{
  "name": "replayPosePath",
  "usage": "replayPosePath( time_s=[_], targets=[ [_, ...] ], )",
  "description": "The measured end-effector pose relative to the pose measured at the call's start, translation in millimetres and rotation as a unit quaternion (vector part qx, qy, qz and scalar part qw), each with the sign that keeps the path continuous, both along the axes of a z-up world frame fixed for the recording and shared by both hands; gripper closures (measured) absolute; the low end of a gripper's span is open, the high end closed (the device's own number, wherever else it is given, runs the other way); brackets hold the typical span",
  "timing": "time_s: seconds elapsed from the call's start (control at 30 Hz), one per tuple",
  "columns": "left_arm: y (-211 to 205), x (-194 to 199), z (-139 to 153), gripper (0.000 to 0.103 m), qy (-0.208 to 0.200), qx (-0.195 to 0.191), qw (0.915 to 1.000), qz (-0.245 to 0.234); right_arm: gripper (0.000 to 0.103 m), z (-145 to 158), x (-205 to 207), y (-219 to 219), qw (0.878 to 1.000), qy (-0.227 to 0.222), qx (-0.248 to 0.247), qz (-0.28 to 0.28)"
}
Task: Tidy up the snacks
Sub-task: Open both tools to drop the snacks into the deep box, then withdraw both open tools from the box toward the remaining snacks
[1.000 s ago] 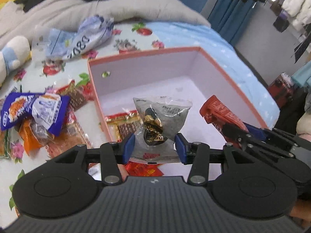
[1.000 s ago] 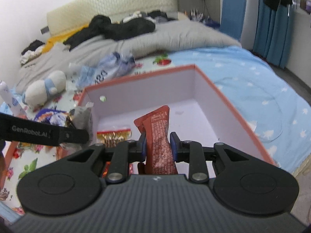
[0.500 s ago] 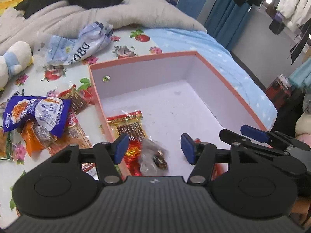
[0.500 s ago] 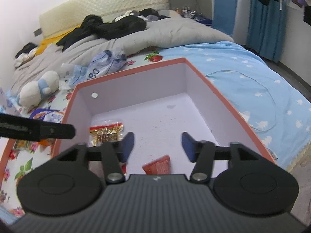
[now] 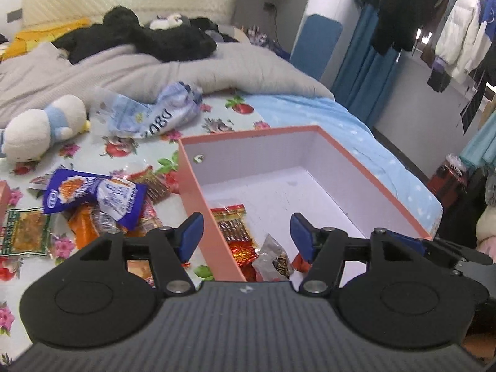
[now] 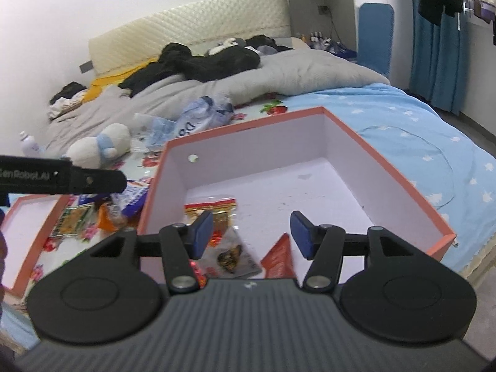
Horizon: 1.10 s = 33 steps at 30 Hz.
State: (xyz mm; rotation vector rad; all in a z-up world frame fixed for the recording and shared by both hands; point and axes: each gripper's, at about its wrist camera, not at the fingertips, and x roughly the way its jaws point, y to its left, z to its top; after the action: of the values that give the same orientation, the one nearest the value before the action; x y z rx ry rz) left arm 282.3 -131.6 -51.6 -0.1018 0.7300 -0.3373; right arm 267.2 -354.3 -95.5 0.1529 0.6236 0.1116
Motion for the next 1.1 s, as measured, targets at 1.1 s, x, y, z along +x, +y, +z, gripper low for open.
replayPosePath(
  time_s=[1.1],
  targets=[
    [118,-165,-25,0.036,0.002,-0.040,0.9857,0.164,0.035,0,-107,80,0.990,-0.053,0.024,0.130]
  ],
)
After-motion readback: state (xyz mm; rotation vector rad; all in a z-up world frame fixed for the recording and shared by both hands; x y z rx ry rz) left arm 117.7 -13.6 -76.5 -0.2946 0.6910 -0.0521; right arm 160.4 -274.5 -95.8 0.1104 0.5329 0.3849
